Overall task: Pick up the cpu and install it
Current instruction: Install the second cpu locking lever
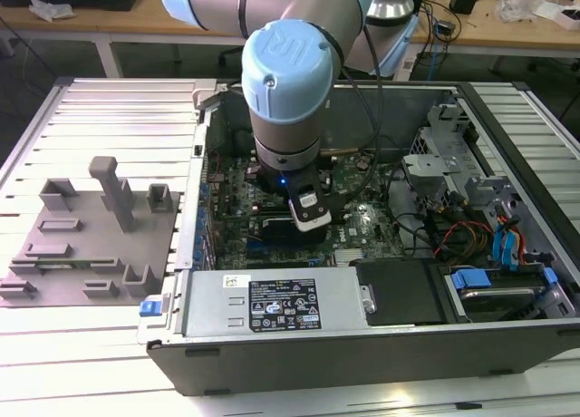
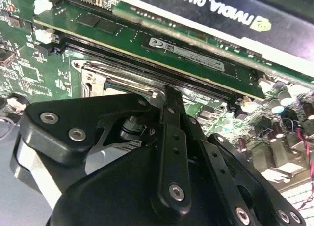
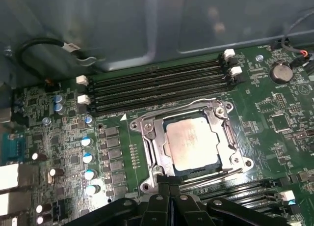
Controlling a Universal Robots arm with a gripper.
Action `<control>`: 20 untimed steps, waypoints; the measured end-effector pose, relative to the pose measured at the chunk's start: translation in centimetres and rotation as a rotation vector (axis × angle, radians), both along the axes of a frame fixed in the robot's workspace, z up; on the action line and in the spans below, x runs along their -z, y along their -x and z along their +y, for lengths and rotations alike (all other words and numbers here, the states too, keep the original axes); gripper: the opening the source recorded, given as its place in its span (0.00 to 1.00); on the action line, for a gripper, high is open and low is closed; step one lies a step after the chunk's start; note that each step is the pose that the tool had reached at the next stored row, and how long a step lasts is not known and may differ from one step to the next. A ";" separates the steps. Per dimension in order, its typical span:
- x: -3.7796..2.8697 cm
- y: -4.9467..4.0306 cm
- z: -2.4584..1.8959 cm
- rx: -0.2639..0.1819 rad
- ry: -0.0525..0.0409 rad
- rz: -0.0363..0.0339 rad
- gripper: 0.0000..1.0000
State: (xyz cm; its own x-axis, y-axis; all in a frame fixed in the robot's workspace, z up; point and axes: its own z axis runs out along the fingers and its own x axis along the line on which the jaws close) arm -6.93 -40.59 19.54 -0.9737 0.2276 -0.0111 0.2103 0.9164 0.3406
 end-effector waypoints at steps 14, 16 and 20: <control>0.38 0.99 0.02 0.102 -0.0226 0.0000 0.11; 0.40 1.16 0.05 0.108 -0.0225 -0.0001 0.11; 0.56 1.63 0.22 0.125 -0.0235 -0.0011 0.11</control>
